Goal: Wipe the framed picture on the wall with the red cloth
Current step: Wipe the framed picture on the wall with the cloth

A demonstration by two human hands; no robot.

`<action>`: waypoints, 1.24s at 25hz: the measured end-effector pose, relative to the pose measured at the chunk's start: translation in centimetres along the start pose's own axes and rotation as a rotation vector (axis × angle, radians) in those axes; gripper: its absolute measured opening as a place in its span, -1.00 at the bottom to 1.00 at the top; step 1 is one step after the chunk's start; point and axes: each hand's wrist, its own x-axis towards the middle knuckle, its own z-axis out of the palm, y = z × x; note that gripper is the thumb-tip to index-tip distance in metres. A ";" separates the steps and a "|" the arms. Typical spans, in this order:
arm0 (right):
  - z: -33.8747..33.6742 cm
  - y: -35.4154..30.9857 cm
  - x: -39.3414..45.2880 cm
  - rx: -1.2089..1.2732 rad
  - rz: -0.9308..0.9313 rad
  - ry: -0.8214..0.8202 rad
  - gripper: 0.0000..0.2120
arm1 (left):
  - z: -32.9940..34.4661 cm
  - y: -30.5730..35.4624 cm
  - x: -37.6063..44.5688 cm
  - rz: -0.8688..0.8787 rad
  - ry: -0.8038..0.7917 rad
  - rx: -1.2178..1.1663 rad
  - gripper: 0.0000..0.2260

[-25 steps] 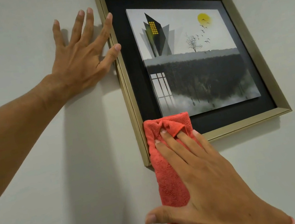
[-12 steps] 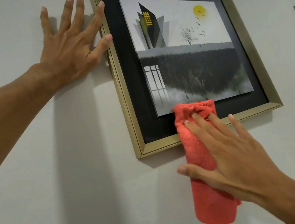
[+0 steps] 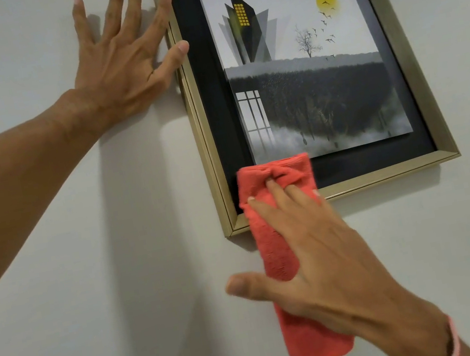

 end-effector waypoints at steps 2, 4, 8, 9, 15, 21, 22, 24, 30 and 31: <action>0.9 -1.8 0.1 0.012 -0.020 0.005 0.21 | 0.0 0.0 0.0 0.000 -0.002 -0.002 -0.30; 0.9 -1.9 0.1 0.033 -0.032 0.000 0.18 | 0.0 0.0 0.0 0.002 -0.005 -0.003 -0.30; -1.2 -0.2 0.9 0.162 -0.063 0.054 -0.28 | 0.1 0.1 0.1 -0.006 0.013 0.010 -0.30; -1.7 0.3 1.7 0.168 -0.088 0.109 -0.44 | 0.0 0.2 0.0 -0.010 0.023 0.015 -0.30; -4.1 2.1 6.9 -0.127 -0.155 0.071 -0.49 | -1.1 0.7 -0.9 0.001 0.132 0.005 -0.37; -5.7 1.8 7.4 -0.170 -0.242 0.097 -0.76 | -2.3 4.1 -6.8 -0.106 0.303 -0.340 -0.42; -5.8 1.6 7.2 -0.064 -0.233 0.107 -0.80 | -2.6 5.2 -8.8 -0.120 0.328 -0.467 -0.43; -6.1 1.1 6.7 0.122 -0.199 0.151 -0.85 | -4.0 7.3 -12.2 -0.183 0.298 -0.768 -0.43; -5.5 -4.1 2.8 0.669 -0.074 0.179 -0.83 | -11.3 7.4 -19.8 -0.491 -0.561 -1.453 -0.49; -5.1 -5.3 1.8 0.771 -0.044 0.152 -0.82 | -12.2 6.7 -21.5 -0.503 -0.718 -1.525 -0.65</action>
